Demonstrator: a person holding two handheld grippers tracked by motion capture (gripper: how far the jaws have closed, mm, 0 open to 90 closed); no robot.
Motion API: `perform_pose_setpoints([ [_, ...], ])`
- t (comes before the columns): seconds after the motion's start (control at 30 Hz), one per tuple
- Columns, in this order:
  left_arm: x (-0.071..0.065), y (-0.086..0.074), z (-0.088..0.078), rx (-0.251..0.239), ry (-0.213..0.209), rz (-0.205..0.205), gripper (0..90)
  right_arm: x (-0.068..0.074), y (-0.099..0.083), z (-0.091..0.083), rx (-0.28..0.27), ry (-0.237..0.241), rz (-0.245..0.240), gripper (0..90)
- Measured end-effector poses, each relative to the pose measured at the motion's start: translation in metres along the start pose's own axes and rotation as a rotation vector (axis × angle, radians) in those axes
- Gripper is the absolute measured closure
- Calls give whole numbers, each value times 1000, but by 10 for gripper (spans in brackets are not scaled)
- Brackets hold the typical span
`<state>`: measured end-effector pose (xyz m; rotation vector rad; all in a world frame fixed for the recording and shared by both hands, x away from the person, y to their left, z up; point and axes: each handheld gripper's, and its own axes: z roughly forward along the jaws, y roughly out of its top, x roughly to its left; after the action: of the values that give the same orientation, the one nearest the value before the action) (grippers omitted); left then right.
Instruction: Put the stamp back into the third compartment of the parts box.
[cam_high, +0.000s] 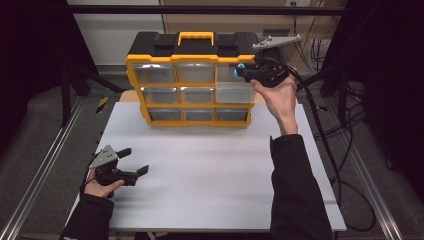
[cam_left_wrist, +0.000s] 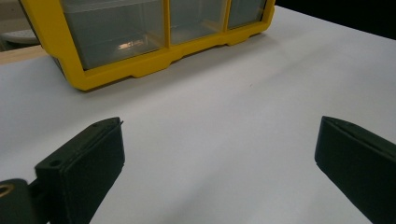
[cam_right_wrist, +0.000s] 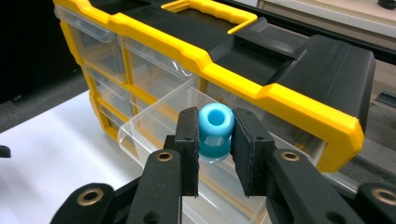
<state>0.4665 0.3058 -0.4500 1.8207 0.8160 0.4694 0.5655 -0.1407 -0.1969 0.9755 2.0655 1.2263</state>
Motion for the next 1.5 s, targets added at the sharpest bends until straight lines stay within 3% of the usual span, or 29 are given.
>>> perform_pose_setpoints([
  [0.83, 0, 0, 1, 2, 0, 2, 8, -13, -18, 22, 65, -35, 61, 719],
  [0.97, 0, 0, 0, 2, -1, 1, 8, -14, -18, 16, 21, -45, 70, 658],
  [1.07, 0, 0, 0, 1, 0, 1, 9, -13, -18, 7, -43, -42, 72, 597],
  [1.33, -1, 0, 0, 1, 1, 3, 9, -4, -36, -21, -215, -18, 79, 221],
  [1.5, -1, 0, 1, 3, -2, 5, 8, 3, -57, -30, -215, 5, 58, 70],
])
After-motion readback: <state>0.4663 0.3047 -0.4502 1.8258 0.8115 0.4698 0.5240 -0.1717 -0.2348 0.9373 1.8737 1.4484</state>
